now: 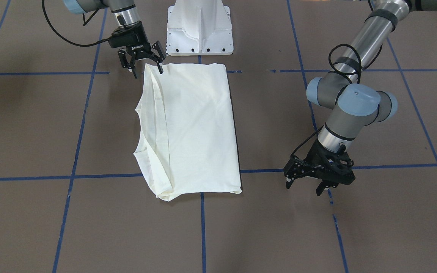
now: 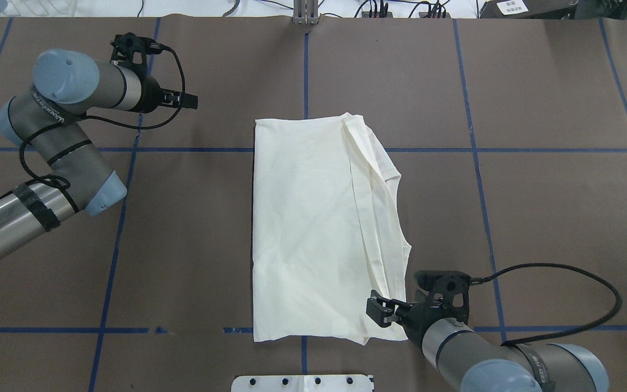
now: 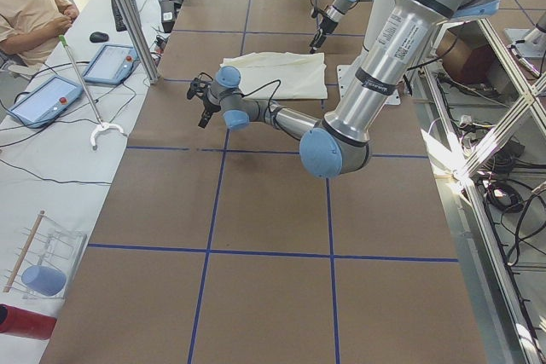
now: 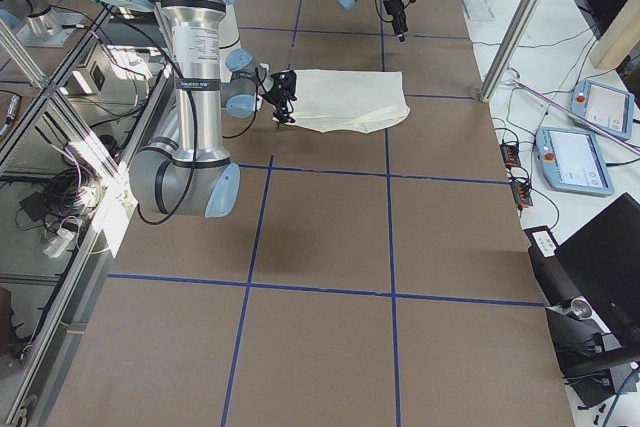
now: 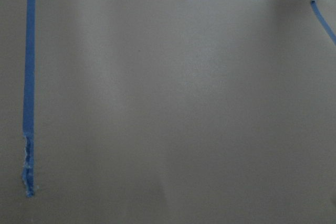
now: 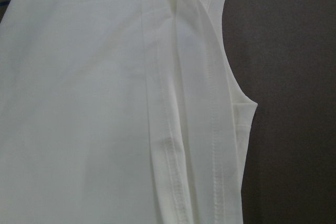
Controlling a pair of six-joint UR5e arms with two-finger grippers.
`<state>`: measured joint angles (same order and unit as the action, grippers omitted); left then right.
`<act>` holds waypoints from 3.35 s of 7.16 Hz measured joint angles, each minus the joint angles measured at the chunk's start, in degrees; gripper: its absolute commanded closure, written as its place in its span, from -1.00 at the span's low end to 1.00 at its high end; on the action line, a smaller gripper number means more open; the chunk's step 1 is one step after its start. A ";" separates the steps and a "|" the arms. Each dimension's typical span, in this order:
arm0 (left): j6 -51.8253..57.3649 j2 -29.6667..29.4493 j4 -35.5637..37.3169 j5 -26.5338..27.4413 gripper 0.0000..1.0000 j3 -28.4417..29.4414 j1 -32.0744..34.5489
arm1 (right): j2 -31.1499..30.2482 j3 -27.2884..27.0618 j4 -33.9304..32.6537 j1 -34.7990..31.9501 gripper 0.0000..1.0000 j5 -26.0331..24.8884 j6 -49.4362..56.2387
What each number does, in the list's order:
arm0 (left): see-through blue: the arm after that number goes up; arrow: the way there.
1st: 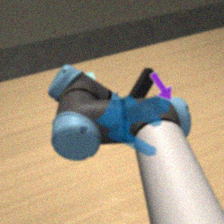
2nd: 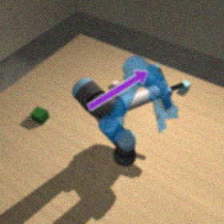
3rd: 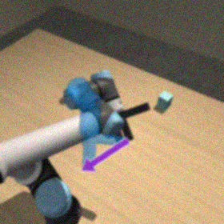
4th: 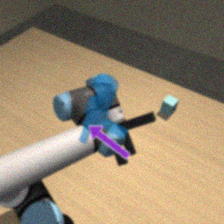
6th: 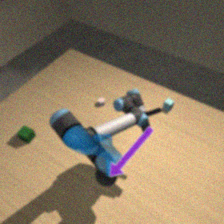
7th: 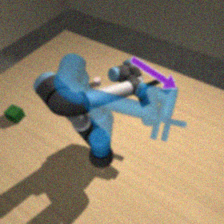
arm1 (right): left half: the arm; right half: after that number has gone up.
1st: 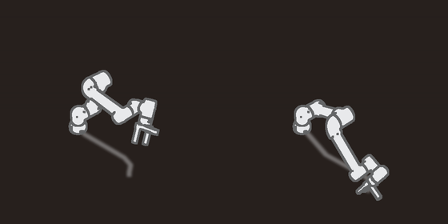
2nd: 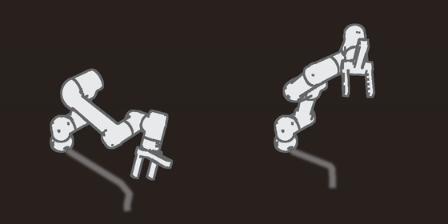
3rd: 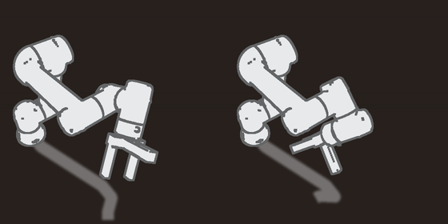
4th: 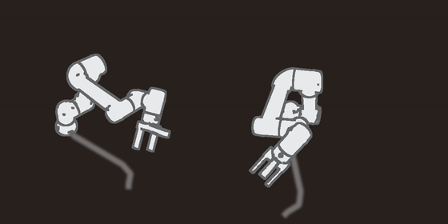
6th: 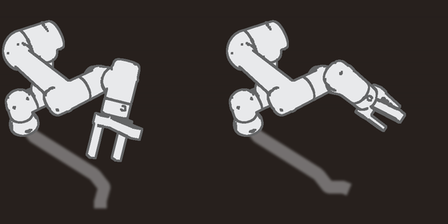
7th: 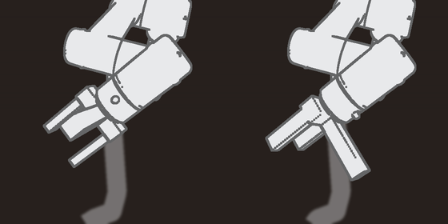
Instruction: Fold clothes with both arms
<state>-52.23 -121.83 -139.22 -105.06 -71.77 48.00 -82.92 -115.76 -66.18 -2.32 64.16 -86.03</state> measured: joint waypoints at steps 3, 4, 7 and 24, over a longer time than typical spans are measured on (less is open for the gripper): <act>-0.31 0.00 0.00 0.03 -1.00 0.04 -0.25 | 9.34 0.47 -19.32 -2.84 -1.00 8.44 5.80; -0.32 0.00 0.00 0.03 -1.00 0.05 -0.27 | 10.17 0.58 -22.31 -3.41 -1.00 9.25 8.51; -0.33 0.00 0.00 0.03 -1.00 0.00 -0.27 | 9.61 0.84 -26.46 -4.86 -1.00 9.98 13.58; -0.42 -0.06 -0.17 -0.03 -1.00 -0.04 -0.71 | 21.71 14.36 -28.39 -17.64 -1.00 18.15 21.96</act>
<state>-52.65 -121.89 -139.39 -105.09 -71.81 47.29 -61.21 -101.41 -94.57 -19.96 82.31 -64.08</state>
